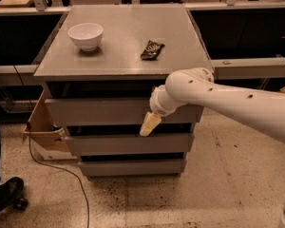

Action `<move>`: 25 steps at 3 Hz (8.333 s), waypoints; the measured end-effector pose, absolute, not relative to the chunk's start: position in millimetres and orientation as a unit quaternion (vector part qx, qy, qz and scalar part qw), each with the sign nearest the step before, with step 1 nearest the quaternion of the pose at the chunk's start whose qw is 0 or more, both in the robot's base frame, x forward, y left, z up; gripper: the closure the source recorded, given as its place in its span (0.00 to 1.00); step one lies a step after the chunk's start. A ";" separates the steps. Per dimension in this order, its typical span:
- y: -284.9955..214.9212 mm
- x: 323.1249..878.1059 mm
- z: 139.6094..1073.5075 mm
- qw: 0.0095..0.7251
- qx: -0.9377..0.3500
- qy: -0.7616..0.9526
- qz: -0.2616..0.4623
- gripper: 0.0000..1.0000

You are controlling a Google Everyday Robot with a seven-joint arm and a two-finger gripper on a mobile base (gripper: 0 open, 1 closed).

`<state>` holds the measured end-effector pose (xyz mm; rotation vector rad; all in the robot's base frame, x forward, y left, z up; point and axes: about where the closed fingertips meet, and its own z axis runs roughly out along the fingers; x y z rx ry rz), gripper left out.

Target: Open top drawer

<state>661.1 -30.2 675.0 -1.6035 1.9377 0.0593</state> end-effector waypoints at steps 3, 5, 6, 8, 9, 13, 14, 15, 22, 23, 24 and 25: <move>-39.2 630.6 671.1 0.281 -0.623 0.728 0.049 0.68; -39.3 630.6 684.8 0.281 -0.623 0.728 0.049 1.00; -32.3 596.2 687.5 0.259 -0.637 0.721 0.080 1.00; -30.9 573.4 690.3 0.239 -0.644 0.719 0.104 0.58; -30.9 573.9 689.0 0.239 -0.644 0.719 0.104 0.35; -19.4 421.3 704.7 0.084 -0.670 0.684 0.276 0.00; -28.5 446.8 722.2 0.106 -0.676 0.689 0.237 0.00; -36.0 468.9 738.5 0.128 -0.680 0.692 0.206 0.00; -32.4 445.1 700.0 0.105 -0.662 0.700 0.247 0.88; -31.9 443.7 699.6 0.104 -0.662 0.699 0.249 0.88; -31.1 437.4 701.5 0.100 -0.659 0.700 0.256 0.69; -31.0 431.4 705.3 0.096 -0.656 0.701 0.263 0.46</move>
Offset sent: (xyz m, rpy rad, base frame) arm -0.0274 -0.0121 -0.0043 -0.0027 0.0674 0.0494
